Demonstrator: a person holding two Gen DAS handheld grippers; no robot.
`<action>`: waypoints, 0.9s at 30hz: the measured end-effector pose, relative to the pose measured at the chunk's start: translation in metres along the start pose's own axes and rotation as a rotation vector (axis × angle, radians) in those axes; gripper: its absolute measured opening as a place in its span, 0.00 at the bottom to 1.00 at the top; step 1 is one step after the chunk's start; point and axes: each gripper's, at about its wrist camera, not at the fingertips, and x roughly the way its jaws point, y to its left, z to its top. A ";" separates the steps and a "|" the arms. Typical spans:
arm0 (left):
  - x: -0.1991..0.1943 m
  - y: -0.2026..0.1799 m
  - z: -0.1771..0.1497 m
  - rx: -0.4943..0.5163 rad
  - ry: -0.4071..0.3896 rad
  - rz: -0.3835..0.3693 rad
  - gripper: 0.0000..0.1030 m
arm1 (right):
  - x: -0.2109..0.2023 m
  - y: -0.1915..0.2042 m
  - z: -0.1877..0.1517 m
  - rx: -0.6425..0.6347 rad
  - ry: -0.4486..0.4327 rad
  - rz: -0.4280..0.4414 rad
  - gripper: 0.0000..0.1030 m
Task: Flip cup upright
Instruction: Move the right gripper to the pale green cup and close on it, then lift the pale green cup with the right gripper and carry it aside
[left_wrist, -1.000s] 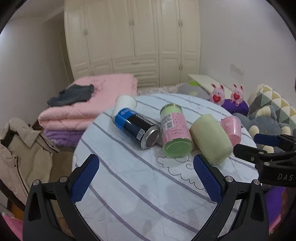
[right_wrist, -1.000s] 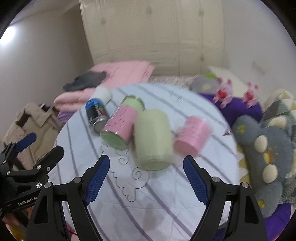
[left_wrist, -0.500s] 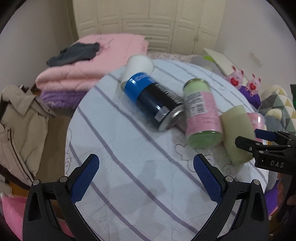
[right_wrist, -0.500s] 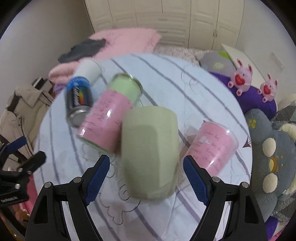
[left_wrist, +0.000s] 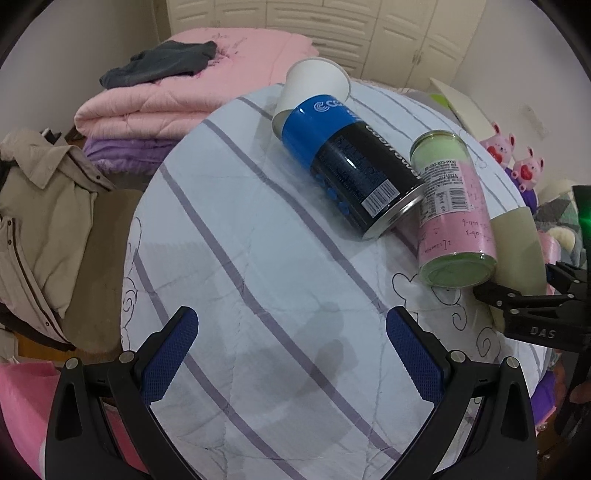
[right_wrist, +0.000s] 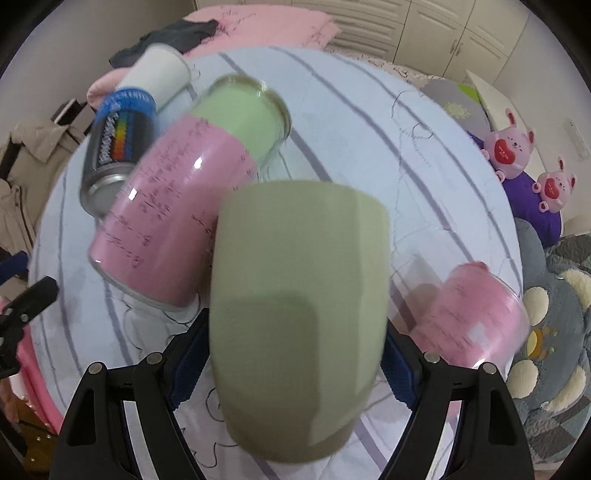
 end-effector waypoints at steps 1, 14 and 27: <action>0.001 0.000 0.000 0.001 0.004 -0.001 1.00 | 0.001 0.002 -0.001 -0.004 0.004 -0.010 0.81; -0.008 0.001 -0.003 0.007 -0.004 0.003 1.00 | -0.014 0.010 -0.006 0.016 0.011 0.002 0.76; -0.021 0.003 -0.012 0.026 -0.012 0.000 1.00 | -0.037 0.030 -0.021 0.002 0.020 0.014 0.76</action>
